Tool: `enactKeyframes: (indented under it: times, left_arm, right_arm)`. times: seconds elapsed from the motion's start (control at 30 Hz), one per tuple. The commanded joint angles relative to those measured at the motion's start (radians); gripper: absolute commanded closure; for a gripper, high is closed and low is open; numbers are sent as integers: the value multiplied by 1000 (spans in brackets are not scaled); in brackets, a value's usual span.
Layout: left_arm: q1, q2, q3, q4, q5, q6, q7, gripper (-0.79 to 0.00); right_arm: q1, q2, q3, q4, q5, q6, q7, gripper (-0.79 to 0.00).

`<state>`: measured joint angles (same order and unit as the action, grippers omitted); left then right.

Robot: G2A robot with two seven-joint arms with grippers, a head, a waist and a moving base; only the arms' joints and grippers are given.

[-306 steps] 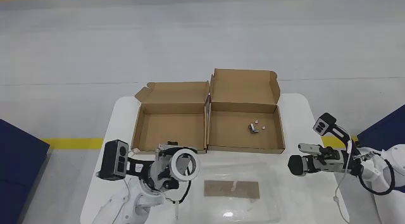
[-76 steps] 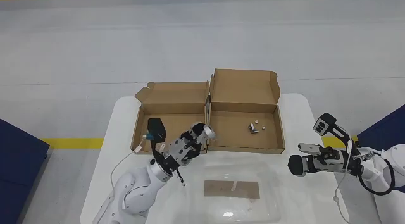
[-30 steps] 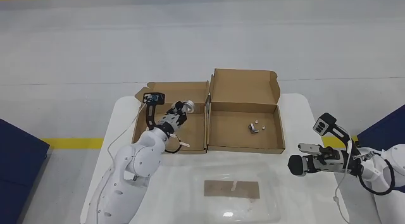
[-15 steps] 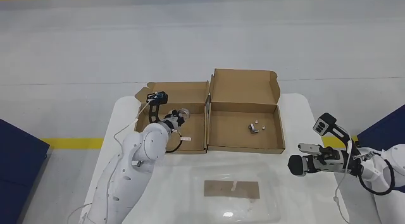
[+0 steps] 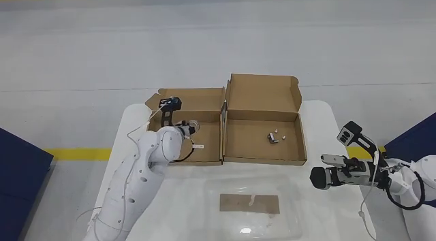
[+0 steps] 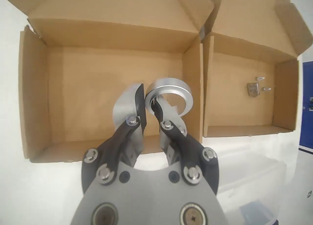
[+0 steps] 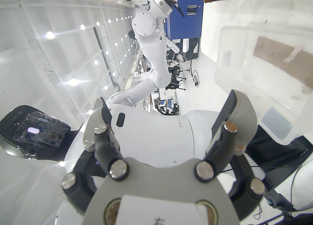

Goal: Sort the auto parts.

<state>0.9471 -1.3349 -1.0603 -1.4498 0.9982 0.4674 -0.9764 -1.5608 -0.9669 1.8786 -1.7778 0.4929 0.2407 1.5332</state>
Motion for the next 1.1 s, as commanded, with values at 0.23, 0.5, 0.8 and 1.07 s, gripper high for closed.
enactKeyframes:
  times: [0.23,0.5,0.8,1.07]
  left_arm:
    - [-119,-28,58,191,-13,50,-86,0]
    - [-116,-28,58,191,-13,46,-80,0]
    - [-199,-47,109,324,38,41,-147,0]
    - [-318,-96,163,541,-39,13,-125,0]
  right_arm:
    - [0,0,0,0,0,0,0,-785]
    - [0,0,0,0,0,0,0,-785]
    - [0,0,0,0,0,0,0,-785]
    - [0,0,0,0,0,0,0,-785]
